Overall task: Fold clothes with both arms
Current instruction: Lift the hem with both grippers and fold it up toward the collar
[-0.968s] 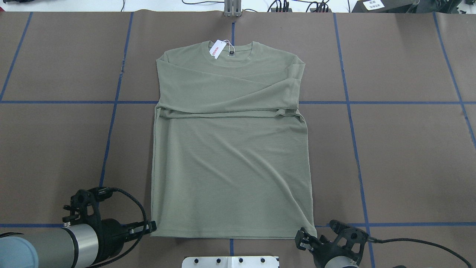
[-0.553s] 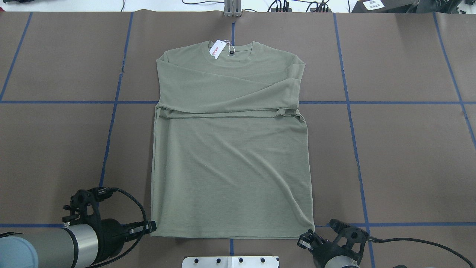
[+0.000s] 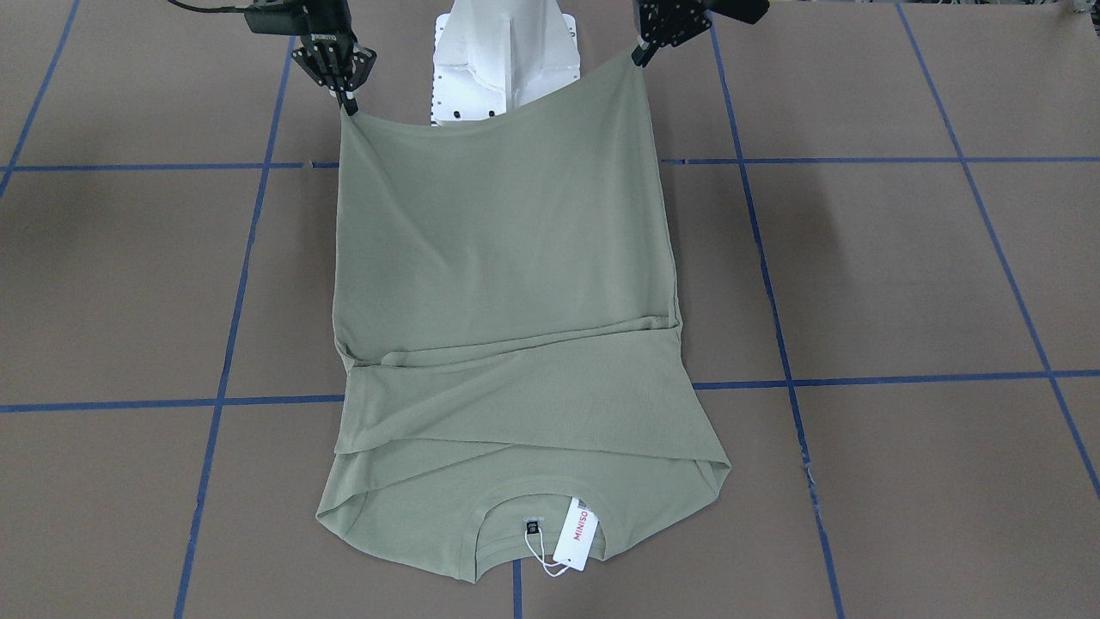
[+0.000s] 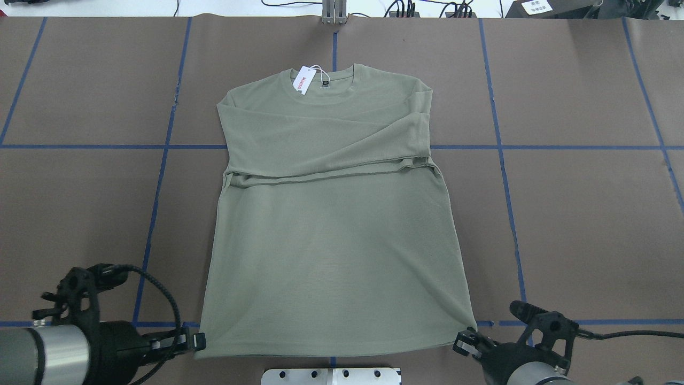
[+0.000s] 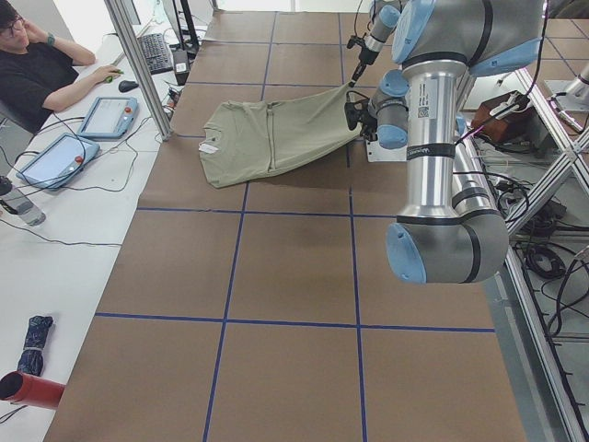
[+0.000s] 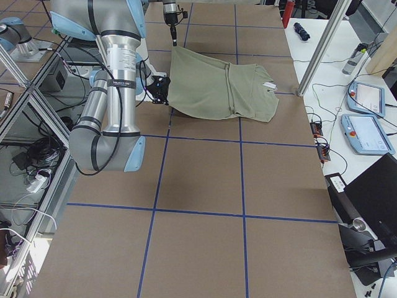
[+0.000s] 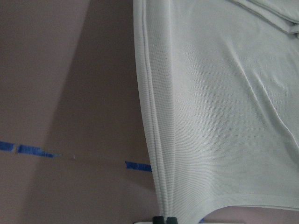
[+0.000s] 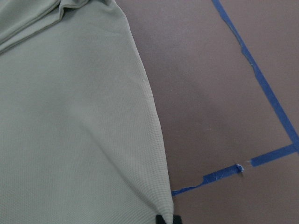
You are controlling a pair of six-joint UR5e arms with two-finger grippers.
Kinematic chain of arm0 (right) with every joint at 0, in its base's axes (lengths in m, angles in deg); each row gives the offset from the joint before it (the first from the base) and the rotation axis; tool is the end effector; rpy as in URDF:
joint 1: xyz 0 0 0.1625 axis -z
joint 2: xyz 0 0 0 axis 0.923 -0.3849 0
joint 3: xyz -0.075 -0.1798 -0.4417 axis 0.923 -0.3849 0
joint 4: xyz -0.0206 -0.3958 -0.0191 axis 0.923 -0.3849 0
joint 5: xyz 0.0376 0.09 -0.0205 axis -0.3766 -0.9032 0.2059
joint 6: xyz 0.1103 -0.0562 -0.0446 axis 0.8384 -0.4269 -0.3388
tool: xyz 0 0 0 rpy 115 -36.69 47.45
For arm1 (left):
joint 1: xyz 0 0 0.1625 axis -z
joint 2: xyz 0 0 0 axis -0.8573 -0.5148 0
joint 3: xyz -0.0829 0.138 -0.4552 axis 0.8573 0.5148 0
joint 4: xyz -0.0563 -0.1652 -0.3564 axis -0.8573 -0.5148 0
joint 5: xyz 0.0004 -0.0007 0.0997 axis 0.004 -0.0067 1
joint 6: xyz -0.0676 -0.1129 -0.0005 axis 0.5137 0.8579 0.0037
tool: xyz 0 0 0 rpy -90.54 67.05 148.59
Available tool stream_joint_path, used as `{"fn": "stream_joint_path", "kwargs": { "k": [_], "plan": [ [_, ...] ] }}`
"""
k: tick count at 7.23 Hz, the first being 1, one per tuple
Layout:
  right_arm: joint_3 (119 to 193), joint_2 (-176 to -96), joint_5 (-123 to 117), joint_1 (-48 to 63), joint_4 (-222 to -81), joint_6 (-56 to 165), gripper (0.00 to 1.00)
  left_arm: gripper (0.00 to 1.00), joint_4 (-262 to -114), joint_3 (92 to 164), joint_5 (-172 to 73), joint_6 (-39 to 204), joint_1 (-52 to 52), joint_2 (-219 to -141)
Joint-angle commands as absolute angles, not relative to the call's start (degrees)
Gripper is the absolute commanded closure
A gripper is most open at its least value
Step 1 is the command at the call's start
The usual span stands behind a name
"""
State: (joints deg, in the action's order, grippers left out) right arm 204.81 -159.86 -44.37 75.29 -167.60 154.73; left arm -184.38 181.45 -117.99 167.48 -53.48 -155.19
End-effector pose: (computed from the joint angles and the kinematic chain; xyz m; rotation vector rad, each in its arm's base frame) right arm -0.3970 -0.1363 0.3794 0.1689 -0.8778 0.4830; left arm 0.3417 -0.1674 0.3080 -0.0474 1.2499 -0.2368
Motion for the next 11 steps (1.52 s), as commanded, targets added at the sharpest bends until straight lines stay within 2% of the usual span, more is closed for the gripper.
{"fn": "stream_joint_path", "kwargs": {
  "k": [1, 2, 4, 7, 9, 11],
  "plan": [
    [219.33, -155.97, -50.64, 74.94, -184.73, 154.57, 1.00, 1.00, -171.89, 193.87, -126.85, 167.12, -50.08, -156.03],
    [219.10, -152.63, -54.41, 71.01, -188.44, 151.70, 1.00, 1.00, -171.59, 192.95, -127.50, 165.81, -48.31, -156.48],
    [213.16, -142.35, -58.38, 60.39, -190.14, 138.98, 1.00, 1.00, -171.41, 183.16, -127.33, 157.84, -42.62, -163.64],
    [192.10, -128.81, -67.36, 41.74, -186.22, 124.72, 1.00, 1.00, -171.32, 168.30, -127.95, 141.49, -26.46, -172.79],
    [182.59, -127.82, -71.40, 34.87, -177.19, 120.92, 1.00, 1.00, -171.32, 155.81, -131.79, 133.23, -17.31, -181.24],
    [166.01, -120.99, -71.41, 30.73, -168.04, 118.81, 1.00, 1.00, -172.20, 146.93, -131.46, 130.12, -14.98, -184.42]
  ]
}}
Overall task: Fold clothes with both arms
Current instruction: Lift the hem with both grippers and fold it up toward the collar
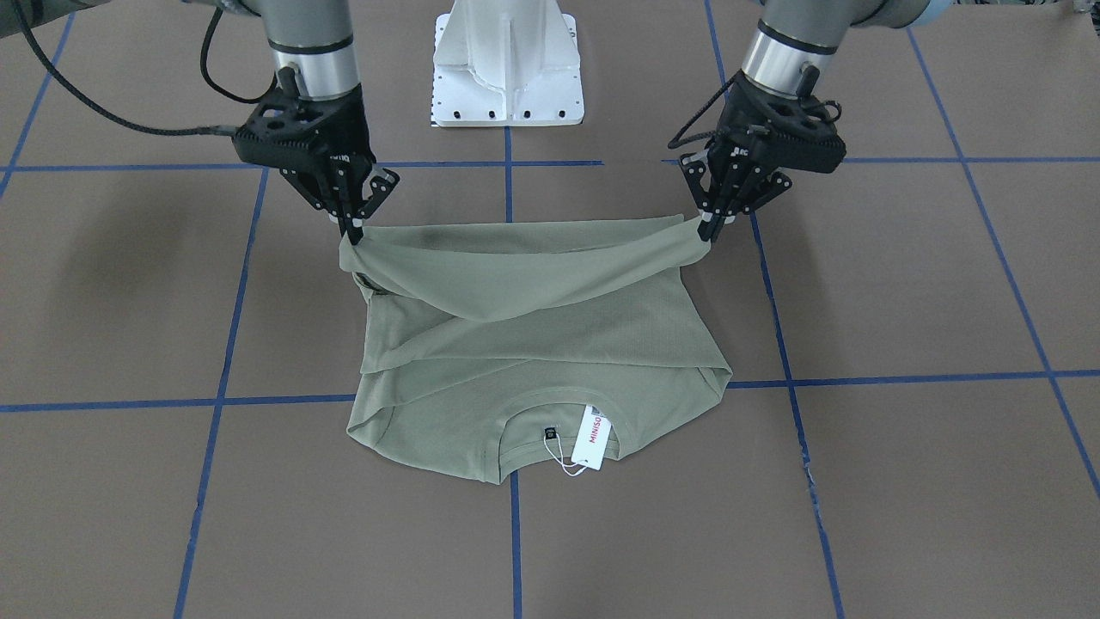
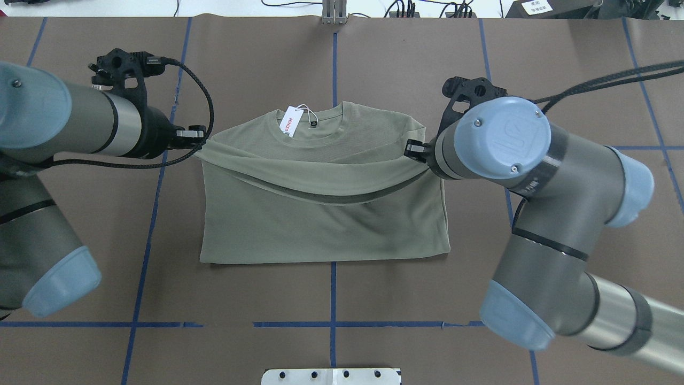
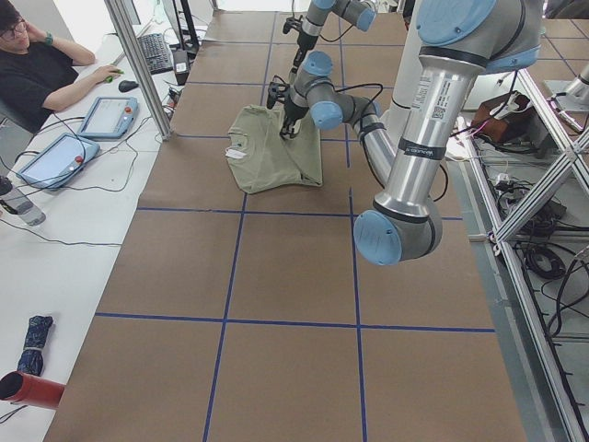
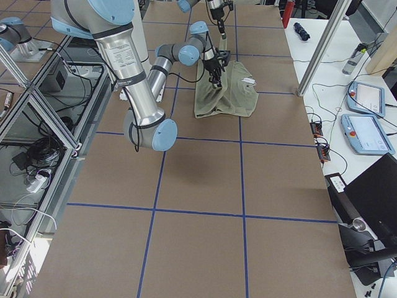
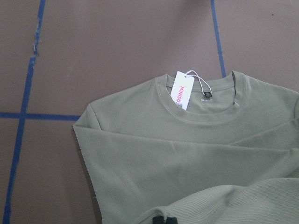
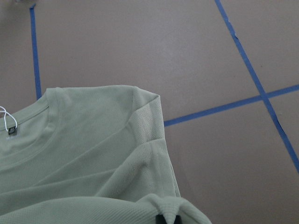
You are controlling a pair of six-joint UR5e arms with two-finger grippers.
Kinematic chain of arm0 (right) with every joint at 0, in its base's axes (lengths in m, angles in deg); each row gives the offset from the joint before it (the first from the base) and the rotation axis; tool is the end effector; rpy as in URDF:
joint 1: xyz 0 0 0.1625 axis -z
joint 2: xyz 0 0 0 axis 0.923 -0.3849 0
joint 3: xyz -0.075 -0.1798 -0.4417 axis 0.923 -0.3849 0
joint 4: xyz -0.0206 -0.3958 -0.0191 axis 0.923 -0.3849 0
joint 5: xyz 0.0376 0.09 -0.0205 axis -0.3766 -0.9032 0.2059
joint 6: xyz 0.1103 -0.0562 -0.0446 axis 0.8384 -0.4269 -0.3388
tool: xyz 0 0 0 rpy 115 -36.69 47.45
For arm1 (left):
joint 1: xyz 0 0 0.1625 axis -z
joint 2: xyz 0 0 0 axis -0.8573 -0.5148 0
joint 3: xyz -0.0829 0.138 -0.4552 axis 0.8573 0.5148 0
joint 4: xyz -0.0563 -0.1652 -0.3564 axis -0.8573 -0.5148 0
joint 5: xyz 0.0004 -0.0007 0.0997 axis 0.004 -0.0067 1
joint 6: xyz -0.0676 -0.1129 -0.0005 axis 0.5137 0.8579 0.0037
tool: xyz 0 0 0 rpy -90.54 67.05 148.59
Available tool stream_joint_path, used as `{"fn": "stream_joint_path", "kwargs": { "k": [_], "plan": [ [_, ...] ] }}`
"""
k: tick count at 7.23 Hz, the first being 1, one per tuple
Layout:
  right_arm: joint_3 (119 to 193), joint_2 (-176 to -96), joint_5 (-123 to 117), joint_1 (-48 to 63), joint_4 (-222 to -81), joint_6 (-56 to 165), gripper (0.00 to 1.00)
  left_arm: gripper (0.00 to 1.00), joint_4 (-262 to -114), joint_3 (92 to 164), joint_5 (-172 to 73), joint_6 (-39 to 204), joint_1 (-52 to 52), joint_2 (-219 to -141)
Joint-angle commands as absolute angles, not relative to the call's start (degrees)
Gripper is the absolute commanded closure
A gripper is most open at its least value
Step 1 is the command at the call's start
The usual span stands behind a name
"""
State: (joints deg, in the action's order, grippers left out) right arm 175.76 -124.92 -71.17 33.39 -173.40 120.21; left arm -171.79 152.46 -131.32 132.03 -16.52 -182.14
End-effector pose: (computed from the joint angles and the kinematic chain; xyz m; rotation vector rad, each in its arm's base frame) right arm -0.4541 -0.4628 0.2946 0.2631 -0.7574 0.4237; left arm 0.3684 -0.4776 0.3243 0.3764 0.9376 -0.1580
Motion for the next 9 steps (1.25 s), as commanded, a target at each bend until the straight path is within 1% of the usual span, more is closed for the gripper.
{"fn": "stream_joint_path", "kwargs": {
  "k": [1, 2, 3, 5, 8, 9],
  "plan": [
    [157.83, -117.73, -71.58, 29.15, -164.09, 117.93, 1.00, 1.00, -175.59, 141.92, -131.29, 130.20, -14.98, -185.48],
    [150.70, -115.09, -71.67, 27.83, -160.39, 116.79, 1.00, 1.00, -181.46, 136.13, -130.94, 130.29, -15.07, -185.66],
    [145.67, -113.93, -71.67, 27.20, -157.22, 116.08, 1.00, 1.00, -186.48, 129.72, -128.67, 130.20, -15.07, -186.97],
    [143.17, -113.75, -71.94, 26.41, -155.61, 113.79, 1.00, 1.00, -196.58, 120.82, -128.04, 130.11, -15.16, -187.24],
    [142.46, -113.83, -72.29, 25.97, -155.52, 112.56, 1.00, 1.00, -197.51, 119.90, -128.04, 129.85, -15.16, -187.33],
    [142.37, -114.01, -71.94, 26.14, -155.35, 112.47, 0.01, 0.01, -197.51, 120.07, -128.04, 129.76, -15.16, -187.25]
  ]
}}
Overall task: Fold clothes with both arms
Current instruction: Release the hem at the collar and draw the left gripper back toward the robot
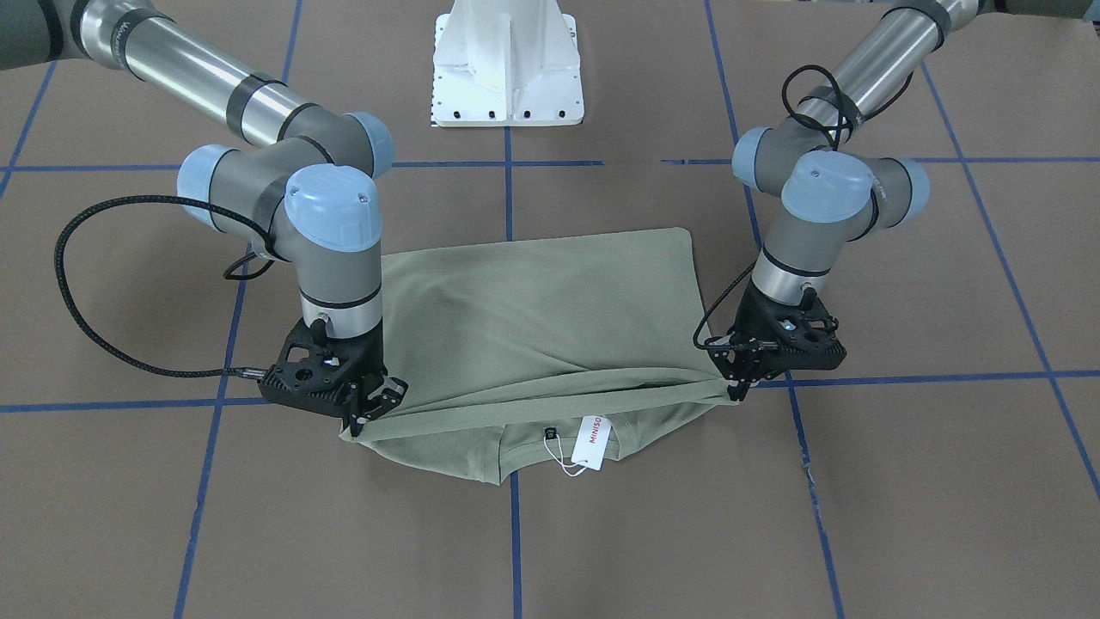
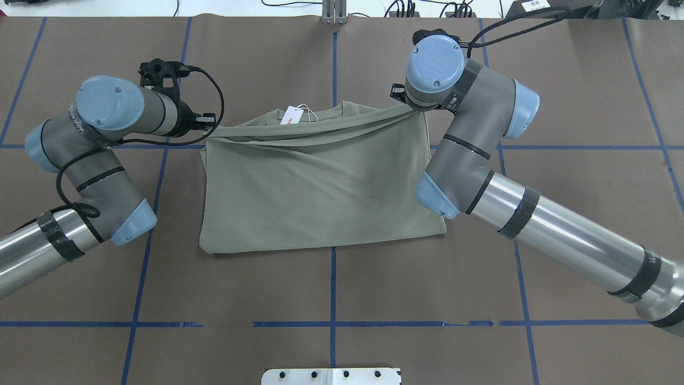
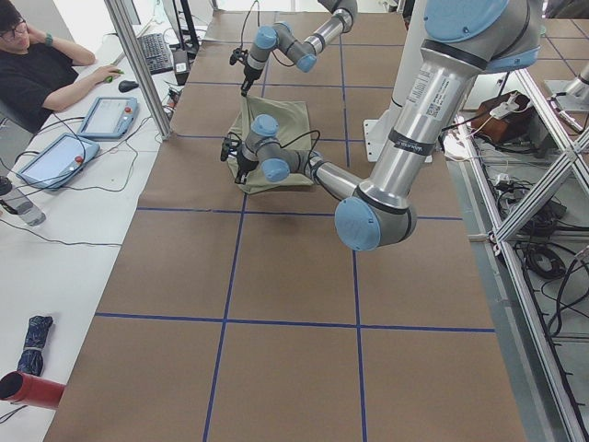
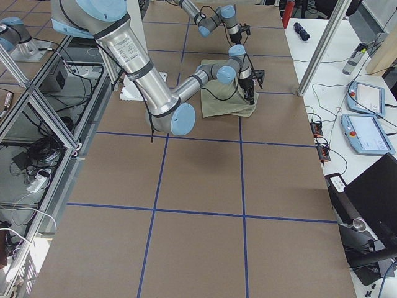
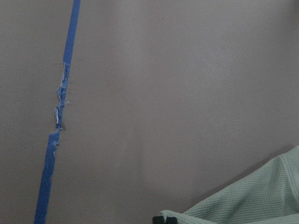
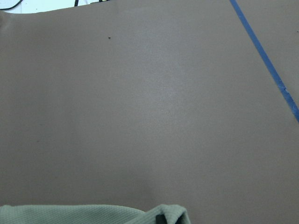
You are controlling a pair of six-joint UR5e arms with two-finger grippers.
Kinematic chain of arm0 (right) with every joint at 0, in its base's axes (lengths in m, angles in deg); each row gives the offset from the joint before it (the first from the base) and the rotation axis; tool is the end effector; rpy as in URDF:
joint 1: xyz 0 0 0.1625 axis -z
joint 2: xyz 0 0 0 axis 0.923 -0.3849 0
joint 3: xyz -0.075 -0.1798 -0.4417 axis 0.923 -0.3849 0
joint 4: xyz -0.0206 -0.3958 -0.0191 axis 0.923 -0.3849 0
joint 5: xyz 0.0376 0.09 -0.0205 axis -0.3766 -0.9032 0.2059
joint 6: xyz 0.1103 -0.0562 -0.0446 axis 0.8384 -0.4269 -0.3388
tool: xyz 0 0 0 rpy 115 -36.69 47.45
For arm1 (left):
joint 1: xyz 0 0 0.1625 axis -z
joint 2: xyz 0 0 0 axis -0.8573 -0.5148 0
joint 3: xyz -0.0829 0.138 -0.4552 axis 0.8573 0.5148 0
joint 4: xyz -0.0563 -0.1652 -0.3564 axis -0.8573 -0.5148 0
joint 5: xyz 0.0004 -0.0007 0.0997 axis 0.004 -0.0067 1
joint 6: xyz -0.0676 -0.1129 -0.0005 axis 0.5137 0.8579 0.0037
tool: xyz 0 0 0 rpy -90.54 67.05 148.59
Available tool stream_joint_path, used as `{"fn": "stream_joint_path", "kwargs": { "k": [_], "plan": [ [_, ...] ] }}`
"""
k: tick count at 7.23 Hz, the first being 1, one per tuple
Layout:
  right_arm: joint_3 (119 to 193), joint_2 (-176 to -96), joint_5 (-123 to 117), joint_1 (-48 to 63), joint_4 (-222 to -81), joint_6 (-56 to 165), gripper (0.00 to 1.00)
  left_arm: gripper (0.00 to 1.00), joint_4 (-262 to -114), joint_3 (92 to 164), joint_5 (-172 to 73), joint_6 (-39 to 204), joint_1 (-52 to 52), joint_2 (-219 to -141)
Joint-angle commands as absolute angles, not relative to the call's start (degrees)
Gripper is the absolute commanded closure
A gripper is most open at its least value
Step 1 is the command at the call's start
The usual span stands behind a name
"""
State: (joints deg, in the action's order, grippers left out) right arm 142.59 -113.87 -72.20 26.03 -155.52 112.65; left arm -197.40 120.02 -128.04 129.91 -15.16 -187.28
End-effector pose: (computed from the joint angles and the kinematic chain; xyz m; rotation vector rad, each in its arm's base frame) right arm -0.5200 -0.6274 0.3562 0.3083 -0.6592 0.4191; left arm 0.4515 -0.5873 0.4595 0.4308 0.8739 -0.1786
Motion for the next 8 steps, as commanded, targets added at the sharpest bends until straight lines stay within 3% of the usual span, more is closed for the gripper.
{"fn": "stream_joint_path", "kwargs": {
  "k": [1, 3, 5, 7, 8],
  "plan": [
    [142.46, -114.01, -72.29, 26.14, -155.34, 111.60, 0.00, 0.00, -197.51, 121.56, -128.56, 129.76, -15.07, -186.98],
    [144.21, -114.44, -73.69, 25.97, -155.08, 107.64, 0.00, 0.00, -197.51, 132.06, -129.35, 126.43, -15.94, -181.49],
    [145.79, -114.80, -73.78, 25.97, -155.08, 107.72, 0.00, 0.00, -201.26, 144.02, -130.15, 127.55, -20.84, -168.16],
    [147.02, -115.50, -73.78, 25.97, -155.08, 107.72, 0.00, 0.03, -208.92, 145.13, -125.44, 136.66, -27.33, -162.21],
    [147.03, -115.50, -73.78, 26.05, -155.08, 107.81, 0.00, 0.10, -209.03, 145.04, -122.61, 142.01, -31.46, -162.20]
  ]
}}
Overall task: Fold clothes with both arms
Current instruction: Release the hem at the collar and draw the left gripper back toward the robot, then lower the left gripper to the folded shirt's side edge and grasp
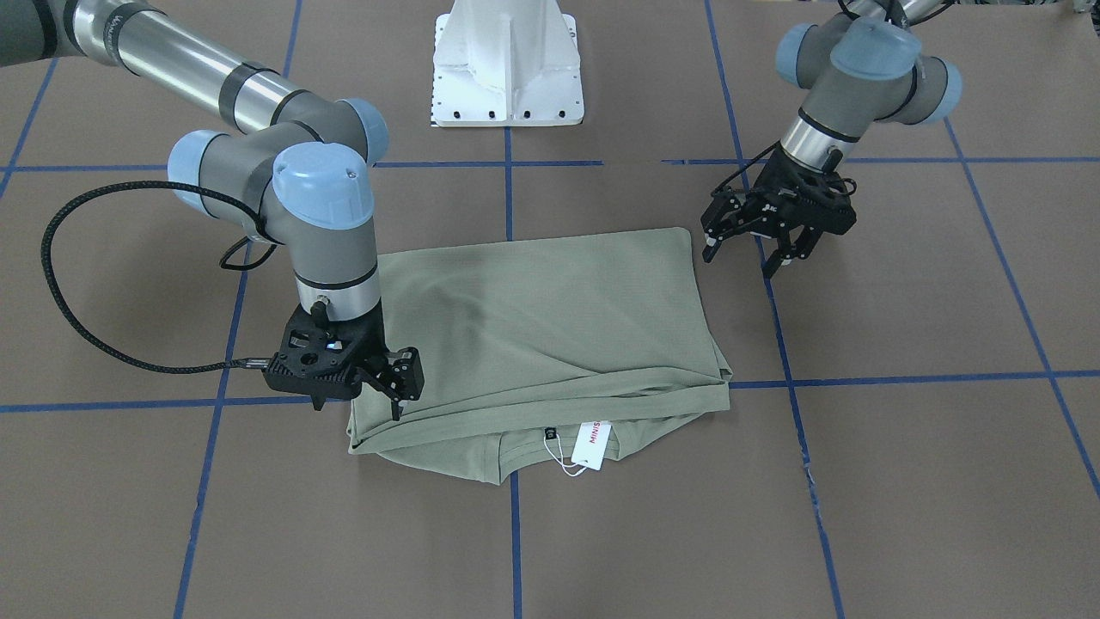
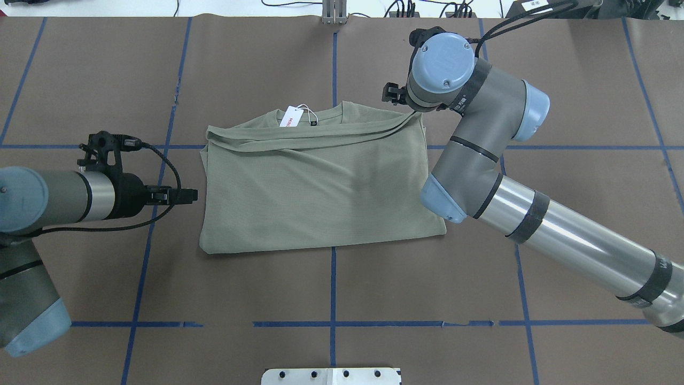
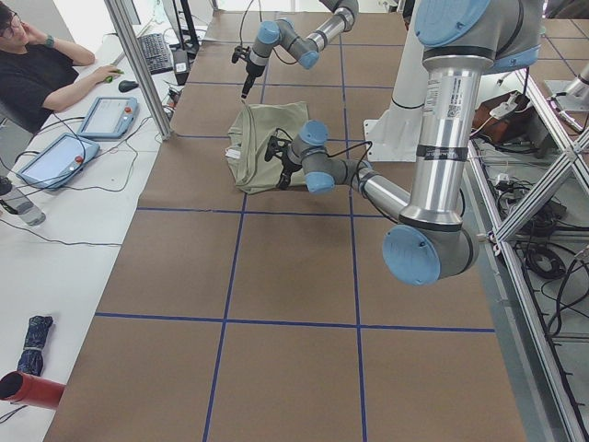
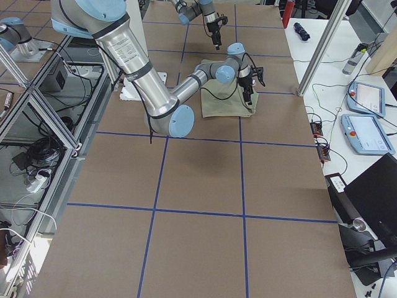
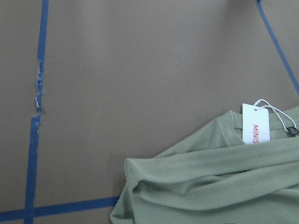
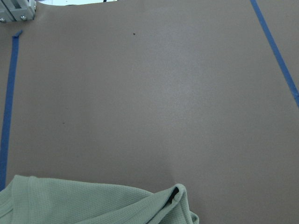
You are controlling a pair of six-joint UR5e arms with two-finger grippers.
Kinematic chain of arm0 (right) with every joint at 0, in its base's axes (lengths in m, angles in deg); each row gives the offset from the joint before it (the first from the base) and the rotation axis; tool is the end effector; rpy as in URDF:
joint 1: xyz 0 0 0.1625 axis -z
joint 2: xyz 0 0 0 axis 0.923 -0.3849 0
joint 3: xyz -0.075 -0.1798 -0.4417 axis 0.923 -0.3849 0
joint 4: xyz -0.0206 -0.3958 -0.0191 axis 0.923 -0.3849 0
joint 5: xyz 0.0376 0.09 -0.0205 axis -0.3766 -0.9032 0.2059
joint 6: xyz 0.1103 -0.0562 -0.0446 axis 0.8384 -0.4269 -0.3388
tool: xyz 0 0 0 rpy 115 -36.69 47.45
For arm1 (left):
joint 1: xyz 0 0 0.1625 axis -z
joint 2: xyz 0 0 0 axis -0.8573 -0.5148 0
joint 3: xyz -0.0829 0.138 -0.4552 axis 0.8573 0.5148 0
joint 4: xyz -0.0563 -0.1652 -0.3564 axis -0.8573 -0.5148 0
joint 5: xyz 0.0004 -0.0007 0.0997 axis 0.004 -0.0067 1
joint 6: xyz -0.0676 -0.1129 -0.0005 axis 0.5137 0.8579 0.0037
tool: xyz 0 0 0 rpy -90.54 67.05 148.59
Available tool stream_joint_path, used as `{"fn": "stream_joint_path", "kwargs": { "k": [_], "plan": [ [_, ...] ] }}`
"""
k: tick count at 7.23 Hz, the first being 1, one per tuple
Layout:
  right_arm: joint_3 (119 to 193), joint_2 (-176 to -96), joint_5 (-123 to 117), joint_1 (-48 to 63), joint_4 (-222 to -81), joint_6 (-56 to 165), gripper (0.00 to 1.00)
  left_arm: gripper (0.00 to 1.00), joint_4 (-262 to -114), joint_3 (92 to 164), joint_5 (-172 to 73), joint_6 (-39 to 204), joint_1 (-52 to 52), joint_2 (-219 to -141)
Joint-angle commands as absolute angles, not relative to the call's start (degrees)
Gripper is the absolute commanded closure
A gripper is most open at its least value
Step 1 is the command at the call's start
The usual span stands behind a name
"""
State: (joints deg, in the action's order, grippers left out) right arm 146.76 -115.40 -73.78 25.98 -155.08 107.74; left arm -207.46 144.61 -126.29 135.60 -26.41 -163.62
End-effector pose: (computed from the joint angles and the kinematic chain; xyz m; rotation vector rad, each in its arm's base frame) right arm -0.5086 -0.6135 0.3415 0.3406 -0.7028 0.3236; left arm 0.3891 -0.3849 0.4741 0.4145 1.0825 -0.0839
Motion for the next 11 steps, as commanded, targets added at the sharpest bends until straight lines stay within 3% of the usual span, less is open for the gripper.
{"fn": "stream_joint_path", "kwargs": {
  "k": [1, 3, 6, 7, 8, 9, 11],
  "plan": [
    [147.03, -115.50, -73.78, 26.05, -155.08, 107.72, 0.00, 0.16, -208.94, 144.78, -119.80, 145.98, -34.81, -162.28],
    [147.20, -115.50, -73.78, 26.05, -155.08, 107.63, 0.00, 0.32, -209.03, 142.85, -117.75, 153.98, -37.56, -164.12],
    [147.20, -115.50, -73.78, 25.97, -155.17, 107.72, 0.00, 0.38, -209.03, 141.08, -117.84, 157.71, -37.75, -165.71],
    [147.29, -115.50, -73.87, 26.05, -155.08, 107.72, 0.00, 0.47, -209.03, 141.08, -117.84, 157.71, -37.75, -165.80],
    [147.20, -115.50, -73.87, 26.05, -155.08, 107.72, 0.00, 0.67, -209.11, 141.08, -117.93, 157.80, -37.75, -165.71],
    [147.29, -115.59, -73.78, 26.05, -155.08, 107.72, 0.00, 0.95, -209.11, 141.00, -117.93, 157.62, -37.75, -165.45],
    [147.20, -115.68, -73.78, 26.05, -155.08, 107.72, 0.00, 1.00, -209.03, 141.60, -117.84, 157.19, -37.48, -164.75]
  ]
}}
